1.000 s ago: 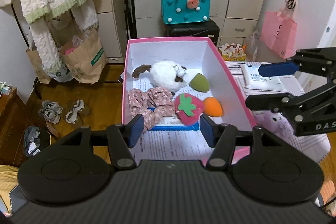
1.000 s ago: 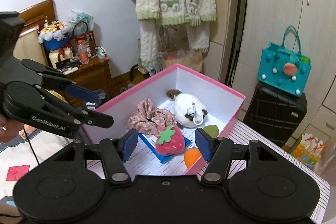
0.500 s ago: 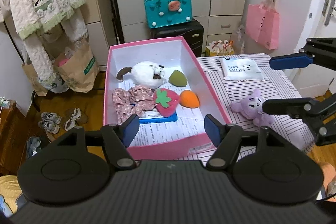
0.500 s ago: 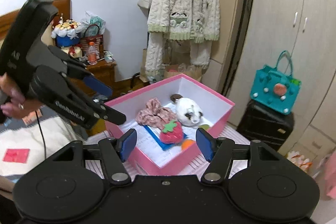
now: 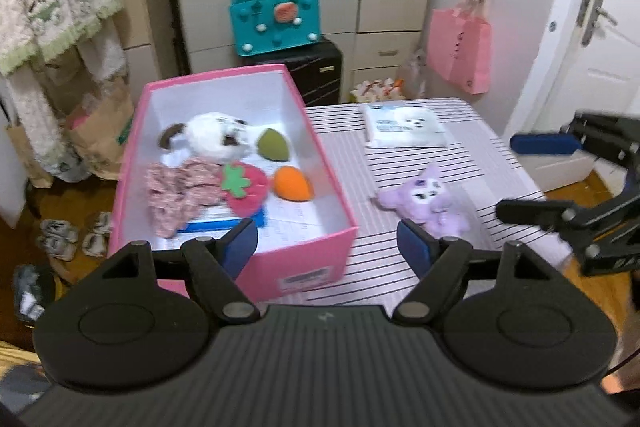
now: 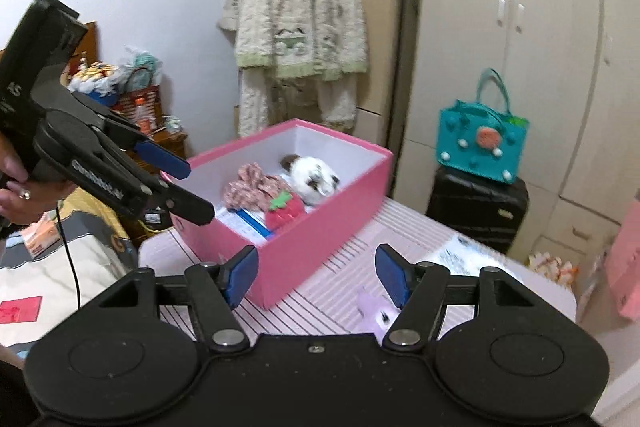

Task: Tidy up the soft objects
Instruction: 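Lift both grippers out and move the left gripper toward the purple plush toy, then close the left gripper on the purple plush toy's head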

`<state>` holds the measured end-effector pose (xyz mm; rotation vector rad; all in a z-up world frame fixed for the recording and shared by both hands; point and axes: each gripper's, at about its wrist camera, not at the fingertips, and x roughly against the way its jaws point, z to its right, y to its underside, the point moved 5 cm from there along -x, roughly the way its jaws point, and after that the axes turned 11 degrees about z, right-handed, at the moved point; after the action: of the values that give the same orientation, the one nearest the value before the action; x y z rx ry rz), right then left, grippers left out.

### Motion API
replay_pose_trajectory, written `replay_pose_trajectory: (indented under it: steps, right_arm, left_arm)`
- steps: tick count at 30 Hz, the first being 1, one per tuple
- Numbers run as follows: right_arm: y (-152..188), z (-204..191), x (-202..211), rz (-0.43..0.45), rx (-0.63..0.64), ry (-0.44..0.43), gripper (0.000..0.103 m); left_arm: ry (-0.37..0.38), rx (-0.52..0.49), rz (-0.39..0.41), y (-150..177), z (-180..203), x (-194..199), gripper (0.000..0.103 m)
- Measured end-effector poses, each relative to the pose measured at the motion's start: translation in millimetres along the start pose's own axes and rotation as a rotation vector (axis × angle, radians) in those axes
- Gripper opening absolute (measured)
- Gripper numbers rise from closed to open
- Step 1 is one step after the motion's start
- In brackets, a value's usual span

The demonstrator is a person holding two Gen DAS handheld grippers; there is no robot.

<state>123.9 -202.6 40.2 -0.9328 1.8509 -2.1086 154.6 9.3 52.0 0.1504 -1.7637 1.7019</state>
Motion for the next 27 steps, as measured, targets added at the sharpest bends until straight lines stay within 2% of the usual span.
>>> replay_pose_trajectory:
  steps: [5,13,18,20,27]
  right_arm:
    - [29.4,11.8,4.8,-0.025,-0.041,0.037,0.07]
    - [73.5,33.8,1.2,-0.1,-0.075,0.083,0.07]
    - [98.1,39.8,-4.4,-0.076,-0.111,0.007,0.072]
    - [108.4,40.5,-10.8,-0.084,-0.111,0.0,0.072]
    - [131.8,50.0,-41.2,-0.089,-0.19,0.009,0.072]
  left_arm:
    - [0.076,0.032,-0.015,0.3,19.4,-20.7,0.077]
    - [0.156,0.005,-0.016,-3.2,57.9,-55.5,0.077]
    - [0.215,-0.006,0.016,4.8,80.8,-79.4,0.077]
    - [0.237,-0.022,0.024,9.9,91.1,-91.6,0.077]
    - [0.241,-0.038,0.029,18.3,110.7,-134.1,0.074]
